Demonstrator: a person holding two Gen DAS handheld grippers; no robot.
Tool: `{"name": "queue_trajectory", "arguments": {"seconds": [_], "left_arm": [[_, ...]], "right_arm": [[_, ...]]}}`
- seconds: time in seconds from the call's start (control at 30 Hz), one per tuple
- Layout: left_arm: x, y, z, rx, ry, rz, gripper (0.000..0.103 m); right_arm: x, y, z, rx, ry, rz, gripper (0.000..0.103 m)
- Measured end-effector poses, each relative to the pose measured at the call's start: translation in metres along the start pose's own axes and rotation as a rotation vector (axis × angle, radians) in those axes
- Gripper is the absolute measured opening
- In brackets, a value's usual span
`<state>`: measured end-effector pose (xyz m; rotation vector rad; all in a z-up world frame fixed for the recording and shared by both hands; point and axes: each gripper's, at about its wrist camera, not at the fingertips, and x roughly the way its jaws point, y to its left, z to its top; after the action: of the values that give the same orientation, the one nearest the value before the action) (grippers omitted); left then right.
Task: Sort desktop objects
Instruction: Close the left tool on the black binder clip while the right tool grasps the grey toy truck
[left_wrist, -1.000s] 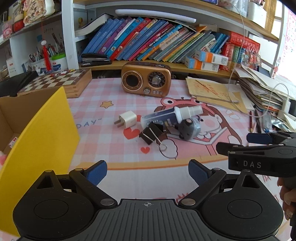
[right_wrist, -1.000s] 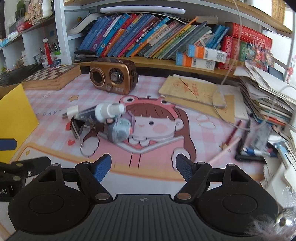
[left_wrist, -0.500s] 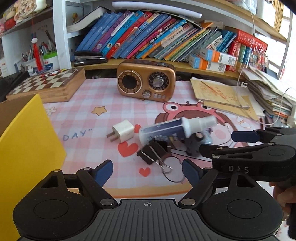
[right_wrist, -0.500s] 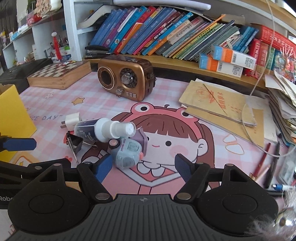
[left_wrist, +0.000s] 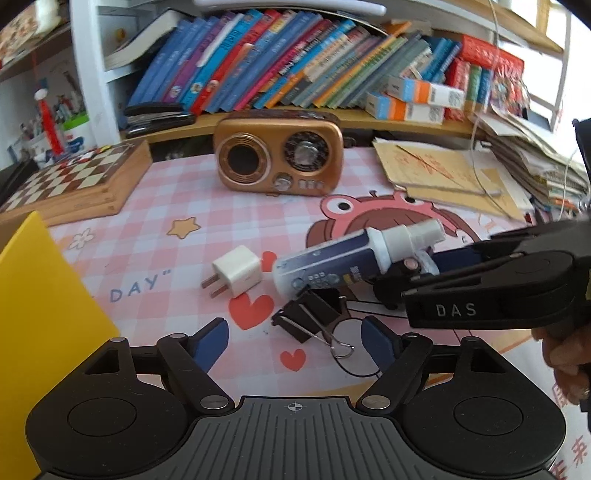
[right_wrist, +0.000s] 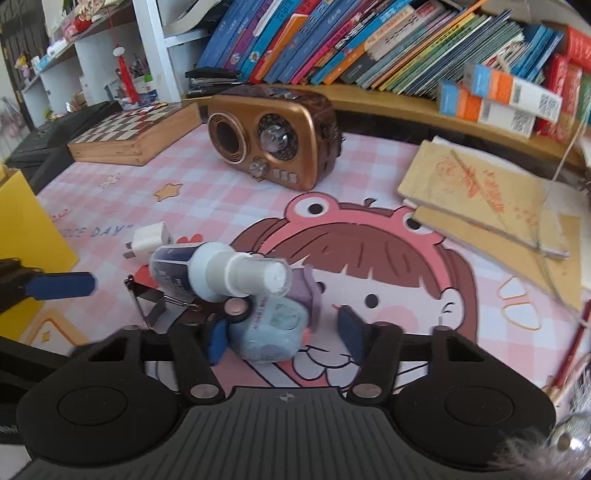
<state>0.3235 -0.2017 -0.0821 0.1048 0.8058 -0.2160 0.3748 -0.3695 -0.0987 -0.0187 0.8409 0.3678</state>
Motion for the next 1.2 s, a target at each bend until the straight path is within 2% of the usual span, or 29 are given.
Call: {"name": "queue_trajectory", "arguments": {"seconds": [0.23, 0.3, 0.57, 0.87, 1.2], "left_arm": [[0.014, -0.011, 0.003, 0.071, 0.009, 0.018, 0.054], [0.018, -0.013, 0.002, 0.098, 0.015, 0.023, 0.042], [0.012, -0.022, -0.001, 0.197, -0.019, 0.02, 0.025], [-0.008, -0.017, 0.0, 0.126, -0.038, -0.026, 0.025], [-0.041, -0.01, -0.016, 0.056, -0.034, -0.057, 0.025]], "right_arm": [[-0.001, -0.001, 0.0, -0.004, 0.001, -0.002, 0.044], [-0.001, -0.001, 0.0, -0.005, 0.001, -0.003, 0.044], [0.0, -0.002, 0.0, -0.005, -0.002, -0.009, 0.043], [-0.015, -0.002, -0.005, 0.03, -0.017, -0.022, 0.041], [-0.042, 0.004, -0.022, 0.051, -0.034, -0.047, 0.041]]}}
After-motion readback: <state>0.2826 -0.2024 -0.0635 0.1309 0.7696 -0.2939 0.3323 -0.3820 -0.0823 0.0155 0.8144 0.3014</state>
